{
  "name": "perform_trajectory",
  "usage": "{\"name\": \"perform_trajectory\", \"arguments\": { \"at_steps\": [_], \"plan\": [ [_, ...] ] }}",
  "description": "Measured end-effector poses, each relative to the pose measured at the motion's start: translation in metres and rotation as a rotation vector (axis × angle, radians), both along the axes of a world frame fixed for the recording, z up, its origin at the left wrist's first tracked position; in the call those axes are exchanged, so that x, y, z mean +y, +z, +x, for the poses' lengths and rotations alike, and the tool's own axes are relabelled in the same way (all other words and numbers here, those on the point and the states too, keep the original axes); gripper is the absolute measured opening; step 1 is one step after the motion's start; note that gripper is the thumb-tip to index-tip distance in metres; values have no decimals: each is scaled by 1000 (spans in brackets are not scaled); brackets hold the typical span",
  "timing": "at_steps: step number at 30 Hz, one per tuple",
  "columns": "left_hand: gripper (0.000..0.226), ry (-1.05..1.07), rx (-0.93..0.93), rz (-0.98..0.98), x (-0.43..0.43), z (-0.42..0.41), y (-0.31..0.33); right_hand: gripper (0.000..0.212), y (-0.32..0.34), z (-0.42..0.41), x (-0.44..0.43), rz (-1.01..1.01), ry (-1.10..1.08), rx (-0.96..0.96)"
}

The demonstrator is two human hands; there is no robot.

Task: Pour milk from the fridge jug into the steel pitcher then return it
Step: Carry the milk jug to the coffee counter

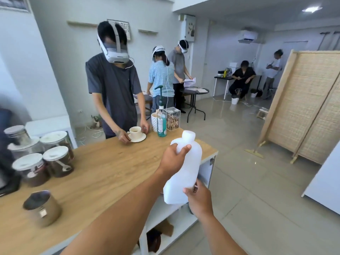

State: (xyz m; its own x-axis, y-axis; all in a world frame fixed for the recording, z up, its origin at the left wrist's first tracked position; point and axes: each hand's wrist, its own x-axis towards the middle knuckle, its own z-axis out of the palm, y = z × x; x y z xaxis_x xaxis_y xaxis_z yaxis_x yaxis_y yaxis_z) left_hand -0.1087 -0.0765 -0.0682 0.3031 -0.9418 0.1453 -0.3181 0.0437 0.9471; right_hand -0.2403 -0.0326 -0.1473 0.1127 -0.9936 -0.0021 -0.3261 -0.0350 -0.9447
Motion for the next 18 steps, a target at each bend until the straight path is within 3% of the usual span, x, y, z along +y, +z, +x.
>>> {"name": "perform_trajectory", "arguments": {
  "at_steps": [18],
  "plan": [
    [47, 397, -37, 16, 70, 88, 16, 27, 4, 91, 8, -12, 375, -45]
  ]
}}
